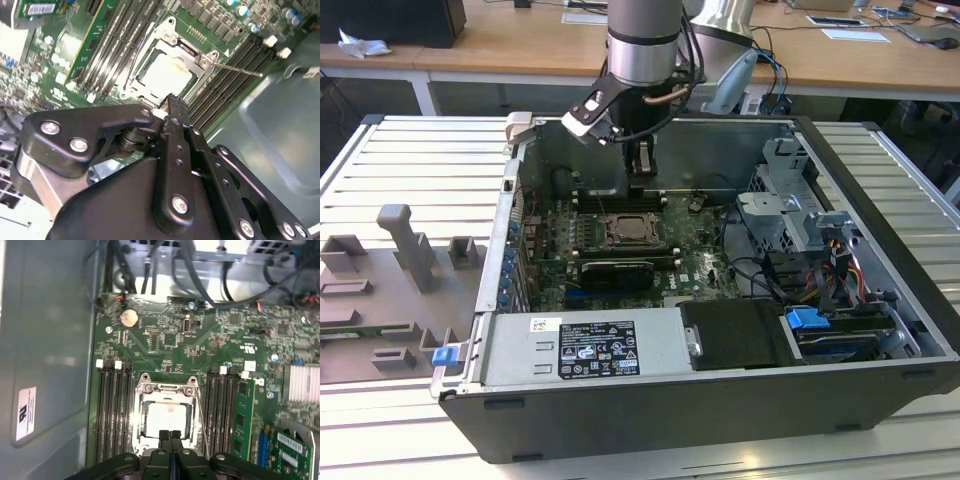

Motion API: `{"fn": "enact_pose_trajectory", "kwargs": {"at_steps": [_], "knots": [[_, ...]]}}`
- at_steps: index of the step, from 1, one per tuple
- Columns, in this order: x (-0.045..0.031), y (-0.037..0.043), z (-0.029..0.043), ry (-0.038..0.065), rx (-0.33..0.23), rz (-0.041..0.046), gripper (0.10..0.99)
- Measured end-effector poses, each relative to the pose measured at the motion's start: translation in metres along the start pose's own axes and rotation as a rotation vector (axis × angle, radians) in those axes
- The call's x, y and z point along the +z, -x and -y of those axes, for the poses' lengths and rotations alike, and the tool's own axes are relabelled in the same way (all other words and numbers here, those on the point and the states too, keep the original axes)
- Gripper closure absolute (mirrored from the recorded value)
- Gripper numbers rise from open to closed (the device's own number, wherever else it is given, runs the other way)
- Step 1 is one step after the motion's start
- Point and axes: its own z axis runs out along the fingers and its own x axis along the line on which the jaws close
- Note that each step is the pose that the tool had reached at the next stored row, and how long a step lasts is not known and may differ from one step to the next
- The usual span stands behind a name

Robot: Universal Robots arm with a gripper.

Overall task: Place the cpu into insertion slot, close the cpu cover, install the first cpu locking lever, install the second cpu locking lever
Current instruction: 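Install the first cpu locking lever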

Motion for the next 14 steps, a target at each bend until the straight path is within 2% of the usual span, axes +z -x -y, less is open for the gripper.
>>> {"fn": "enact_pose_trajectory", "kwargs": {"at_steps": [2,5,14], "knots": [[0.0001,0.0000,0.0000,0.000,-0.038,-0.0008,0.980],[0.0005,0.0000,0.0001,0.001,-0.141,-0.0030,0.980],[0.0010,0.0000,0.0000,0.001,-0.309,-0.0066,0.980]]}}
